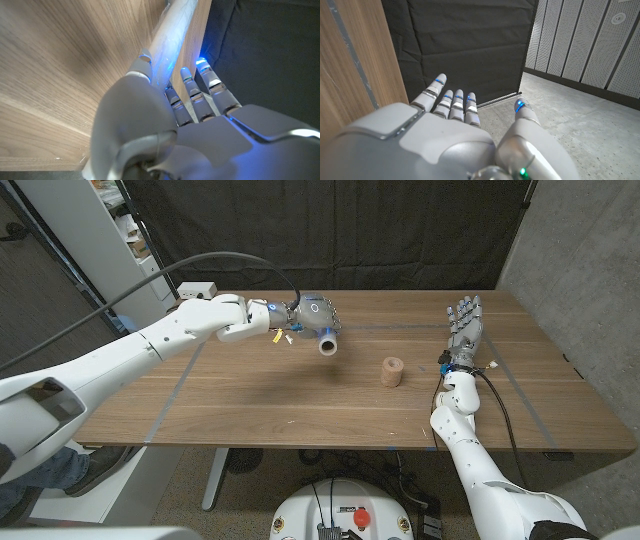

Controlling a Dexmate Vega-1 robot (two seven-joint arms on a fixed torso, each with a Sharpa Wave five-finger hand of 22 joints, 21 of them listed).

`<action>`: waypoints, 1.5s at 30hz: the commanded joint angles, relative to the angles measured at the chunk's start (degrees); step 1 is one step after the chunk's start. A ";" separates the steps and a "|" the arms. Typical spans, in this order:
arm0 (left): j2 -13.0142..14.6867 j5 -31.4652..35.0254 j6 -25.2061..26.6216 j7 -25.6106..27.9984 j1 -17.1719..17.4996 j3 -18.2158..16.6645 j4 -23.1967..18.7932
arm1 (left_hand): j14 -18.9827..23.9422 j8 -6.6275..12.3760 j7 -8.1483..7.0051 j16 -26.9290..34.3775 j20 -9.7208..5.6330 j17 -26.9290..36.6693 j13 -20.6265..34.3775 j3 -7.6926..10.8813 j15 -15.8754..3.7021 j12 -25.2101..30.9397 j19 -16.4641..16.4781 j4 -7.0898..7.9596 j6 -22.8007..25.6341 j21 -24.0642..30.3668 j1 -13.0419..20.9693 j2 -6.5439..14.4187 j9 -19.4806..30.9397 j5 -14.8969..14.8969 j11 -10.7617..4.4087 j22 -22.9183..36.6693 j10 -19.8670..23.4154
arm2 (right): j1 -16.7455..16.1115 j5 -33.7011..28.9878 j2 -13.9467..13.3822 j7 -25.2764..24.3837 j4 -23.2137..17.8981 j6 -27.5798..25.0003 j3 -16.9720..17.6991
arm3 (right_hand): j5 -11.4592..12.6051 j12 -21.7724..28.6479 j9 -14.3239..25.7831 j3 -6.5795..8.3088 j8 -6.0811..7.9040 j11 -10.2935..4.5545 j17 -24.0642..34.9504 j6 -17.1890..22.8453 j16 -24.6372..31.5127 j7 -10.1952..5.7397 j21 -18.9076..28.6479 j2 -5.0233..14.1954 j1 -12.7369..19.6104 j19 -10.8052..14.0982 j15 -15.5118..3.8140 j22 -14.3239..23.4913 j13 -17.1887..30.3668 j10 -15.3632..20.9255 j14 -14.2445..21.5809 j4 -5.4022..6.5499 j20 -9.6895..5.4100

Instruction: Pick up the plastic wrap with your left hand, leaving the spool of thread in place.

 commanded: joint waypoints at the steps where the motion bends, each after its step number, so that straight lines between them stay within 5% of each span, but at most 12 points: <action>1: 1.15 -0.54 1.27 -2.31 1.27 -1.97 -3.59 | 0.65 0.40 0.09 -0.02 -0.15 0.11 0.20 0.18 -6.01 0.45 -0.01 0.12 2.30 -0.15 -0.09 0.62 0.21 0.13 0.10 0.00 0.45 | -0.23 0.14 -0.26 0.36 -0.89 -0.65 -0.07 | 0.42 -0.17 0.01 -0.27 0.08 -0.06 0.06 0.44 0.54 -0.01 -0.27 -0.27 0.40 0.34 0.12 0.22 -0.07 0.54 0.57 0.09 0.05; 45: 1.60 -0.94 0.68 -1.50 1.35 -6.52 -8.24 | 1.81 0.51 -0.15 -0.16 -0.39 0.08 1.16 0.35 -6.37 0.31 0.19 0.30 3.21 -0.43 -0.68 0.77 0.15 0.11 -0.15 -0.01 1.59 | -0.07 -0.51 0.16 -0.54 -1.11 -1.12 -0.54 | 0.53 -0.18 0.00 -0.35 0.10 -0.14 0.01 0.62 0.57 0.06 -0.23 -0.14 0.41 0.46 -0.01 0.21 -0.08 0.66 0.76 0.01 -0.04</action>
